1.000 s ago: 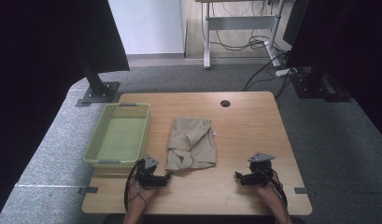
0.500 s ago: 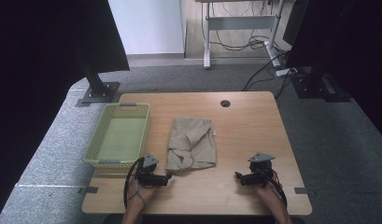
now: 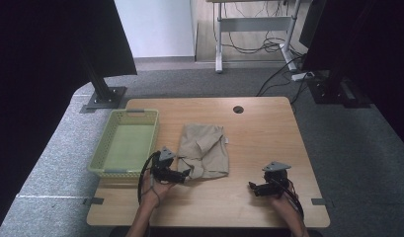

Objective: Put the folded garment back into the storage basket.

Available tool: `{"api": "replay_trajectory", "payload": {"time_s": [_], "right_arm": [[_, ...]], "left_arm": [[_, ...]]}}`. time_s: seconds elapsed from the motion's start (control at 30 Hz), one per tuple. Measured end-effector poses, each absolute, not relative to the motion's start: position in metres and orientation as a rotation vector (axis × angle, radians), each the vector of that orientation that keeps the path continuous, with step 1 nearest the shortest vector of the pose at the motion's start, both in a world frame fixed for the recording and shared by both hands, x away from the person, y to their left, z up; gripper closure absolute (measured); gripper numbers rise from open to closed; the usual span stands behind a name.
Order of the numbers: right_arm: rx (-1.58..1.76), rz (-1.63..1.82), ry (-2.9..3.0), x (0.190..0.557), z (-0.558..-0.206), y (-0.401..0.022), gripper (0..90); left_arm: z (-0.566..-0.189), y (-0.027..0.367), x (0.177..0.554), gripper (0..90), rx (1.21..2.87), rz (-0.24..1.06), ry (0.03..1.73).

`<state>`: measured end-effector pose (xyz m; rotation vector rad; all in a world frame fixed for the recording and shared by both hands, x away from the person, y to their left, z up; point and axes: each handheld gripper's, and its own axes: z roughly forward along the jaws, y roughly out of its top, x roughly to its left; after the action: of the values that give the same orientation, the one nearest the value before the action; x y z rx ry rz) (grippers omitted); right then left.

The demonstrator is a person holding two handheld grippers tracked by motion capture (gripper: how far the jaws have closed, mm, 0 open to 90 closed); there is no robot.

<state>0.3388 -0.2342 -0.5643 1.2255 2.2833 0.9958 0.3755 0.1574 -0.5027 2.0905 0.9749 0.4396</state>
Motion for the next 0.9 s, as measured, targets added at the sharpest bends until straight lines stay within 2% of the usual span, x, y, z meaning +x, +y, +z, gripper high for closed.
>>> {"api": "replay_trajectory", "payload": {"time_s": [0.5,0.9], "right_arm": [[1.226,0.996,2.284,0.339,-0.564,-0.234,2.0],[1.225,0.996,2.284,0.339,-0.564,-0.234,2.0]], "left_arm": [[-0.498,0.104,0.435,0.0,2.18,0.421,0.946],[-0.534,0.072,0.478,0.0,2.294,0.411,1.027]]}}
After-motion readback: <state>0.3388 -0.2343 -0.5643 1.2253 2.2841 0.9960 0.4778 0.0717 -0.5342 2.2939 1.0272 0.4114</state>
